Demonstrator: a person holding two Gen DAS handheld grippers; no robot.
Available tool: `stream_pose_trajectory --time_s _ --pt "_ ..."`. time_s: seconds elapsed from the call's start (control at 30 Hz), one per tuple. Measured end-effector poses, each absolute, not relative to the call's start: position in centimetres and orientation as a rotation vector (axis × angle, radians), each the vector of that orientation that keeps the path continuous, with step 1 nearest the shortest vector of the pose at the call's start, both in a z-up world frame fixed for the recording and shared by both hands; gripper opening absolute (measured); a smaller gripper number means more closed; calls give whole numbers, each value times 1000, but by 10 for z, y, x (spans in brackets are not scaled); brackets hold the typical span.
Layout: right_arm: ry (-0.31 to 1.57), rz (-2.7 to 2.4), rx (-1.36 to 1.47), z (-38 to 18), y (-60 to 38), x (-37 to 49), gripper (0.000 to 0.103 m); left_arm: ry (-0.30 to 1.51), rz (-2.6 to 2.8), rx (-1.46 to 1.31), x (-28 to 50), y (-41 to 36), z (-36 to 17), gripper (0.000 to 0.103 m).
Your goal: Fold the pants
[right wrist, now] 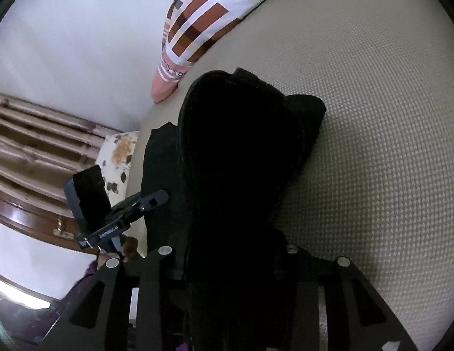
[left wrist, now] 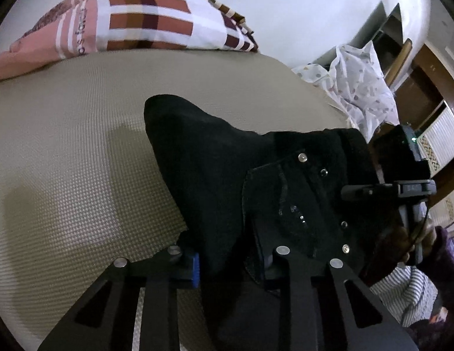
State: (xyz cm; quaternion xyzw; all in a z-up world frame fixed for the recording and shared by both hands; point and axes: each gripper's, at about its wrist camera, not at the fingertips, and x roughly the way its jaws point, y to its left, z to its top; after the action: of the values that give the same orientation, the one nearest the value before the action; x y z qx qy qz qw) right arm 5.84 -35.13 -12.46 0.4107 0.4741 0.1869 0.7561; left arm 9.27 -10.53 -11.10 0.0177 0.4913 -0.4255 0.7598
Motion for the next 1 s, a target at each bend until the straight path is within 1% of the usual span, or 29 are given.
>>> stream_pose_trajectory --time_s 0.27,0.3,0.33,0.37,0.43,0.5,0.63,1.0 --pt "1046 395 863 -130 -346 59 35 1039 -888 119 83 -109 -111 28" --pt "1054 393 854 -130 -345 60 37 1033 -882 132 81 -110 -111 28" --pt "1059 389 848 -130 -346 61 42 1024 -875 151 79 -112 -111 28" --pt "1068 377 841 -131 -345 63 44 1020 -873 158 79 -112 -111 28" --pt "1074 375 852 -135 -345 65 46 1016 -862 167 78 -113 -112 28" --pt "1065 372 866 -136 -344 65 45 1010 -856 176 76 -114 -112 28" --pt "1047 361 861 -132 -340 63 37 974 -832 227 70 -118 -110 28" --pt "997 392 942 -121 -331 70 35 937 -791 262 63 -107 -104 28"
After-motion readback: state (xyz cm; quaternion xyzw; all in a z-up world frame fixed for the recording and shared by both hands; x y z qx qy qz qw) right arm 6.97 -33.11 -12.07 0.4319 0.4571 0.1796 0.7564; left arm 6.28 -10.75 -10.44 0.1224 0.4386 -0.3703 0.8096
